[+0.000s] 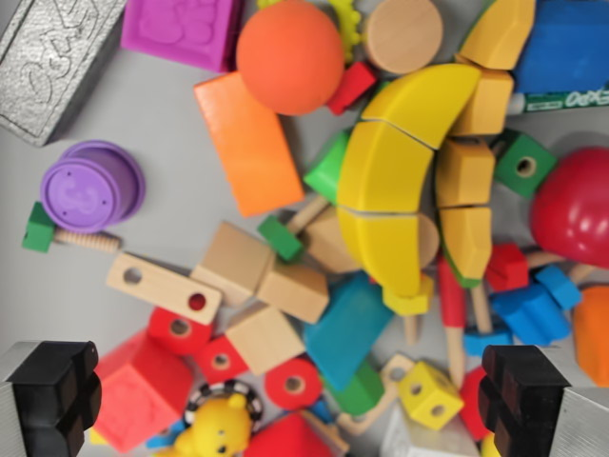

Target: Pick an object from the bin

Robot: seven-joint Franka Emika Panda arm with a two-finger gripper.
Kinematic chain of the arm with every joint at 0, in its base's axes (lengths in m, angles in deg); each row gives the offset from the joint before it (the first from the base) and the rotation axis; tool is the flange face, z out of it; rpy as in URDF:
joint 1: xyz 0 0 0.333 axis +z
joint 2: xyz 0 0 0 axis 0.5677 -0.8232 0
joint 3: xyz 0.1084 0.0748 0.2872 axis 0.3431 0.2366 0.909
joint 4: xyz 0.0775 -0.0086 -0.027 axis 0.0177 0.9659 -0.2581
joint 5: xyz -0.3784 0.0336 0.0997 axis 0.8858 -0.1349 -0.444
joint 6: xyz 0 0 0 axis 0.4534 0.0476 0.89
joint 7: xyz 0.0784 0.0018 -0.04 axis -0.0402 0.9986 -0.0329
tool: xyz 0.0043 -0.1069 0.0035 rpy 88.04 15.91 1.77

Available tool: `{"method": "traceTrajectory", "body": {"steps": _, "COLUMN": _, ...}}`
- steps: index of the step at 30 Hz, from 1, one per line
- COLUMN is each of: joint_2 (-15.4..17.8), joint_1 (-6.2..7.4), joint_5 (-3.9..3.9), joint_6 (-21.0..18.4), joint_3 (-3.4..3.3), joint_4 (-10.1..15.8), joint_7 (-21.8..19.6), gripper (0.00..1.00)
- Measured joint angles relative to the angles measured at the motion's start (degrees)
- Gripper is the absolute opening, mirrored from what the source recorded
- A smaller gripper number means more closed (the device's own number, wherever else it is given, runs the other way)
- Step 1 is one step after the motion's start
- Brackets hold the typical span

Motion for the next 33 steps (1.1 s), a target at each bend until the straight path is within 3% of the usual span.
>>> {"method": "traceTrajectory", "body": {"steps": 21, "joint_2": -3.45, "joint_1": 2.81, "joint_5": 0.19, "joint_6": 7.82, "joint_3": 1.94, "joint_4": 4.18, "joint_7": 2.96, "gripper": 1.00}}
{"method": "traceTrajectory", "body": {"steps": 33, "joint_2": -6.66, "joint_1": 4.78, "joint_5": 0.86, "joint_6": 12.63, "joint_3": 3.08, "joint_4": 5.71, "joint_7": 4.54, "gripper": 1.00}}
